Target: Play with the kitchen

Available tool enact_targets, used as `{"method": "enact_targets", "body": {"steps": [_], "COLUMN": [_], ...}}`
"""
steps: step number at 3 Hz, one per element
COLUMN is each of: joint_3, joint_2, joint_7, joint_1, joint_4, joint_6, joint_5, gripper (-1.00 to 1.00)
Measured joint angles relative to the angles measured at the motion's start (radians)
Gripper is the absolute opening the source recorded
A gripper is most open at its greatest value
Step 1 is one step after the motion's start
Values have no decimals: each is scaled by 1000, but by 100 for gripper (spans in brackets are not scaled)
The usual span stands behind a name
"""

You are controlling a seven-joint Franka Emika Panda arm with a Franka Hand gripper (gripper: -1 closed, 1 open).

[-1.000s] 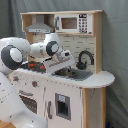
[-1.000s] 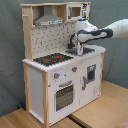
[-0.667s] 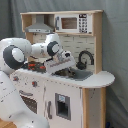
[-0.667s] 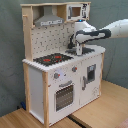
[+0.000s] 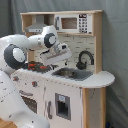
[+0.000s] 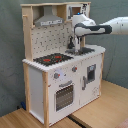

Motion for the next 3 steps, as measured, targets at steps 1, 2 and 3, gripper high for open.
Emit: {"method": "enact_targets", "body": {"steps": [1, 2, 3], "joint_3": [-22, -41, -40], "joint_2": [0, 0, -1], "joint_7": [0, -5, -13], "joint_1": [0, 4, 37], "joint_4": [82, 171, 246], "joint_6": [-69, -130, -181], "joint_5": [-5, -35, -84], "gripper": [100, 100, 100]}}
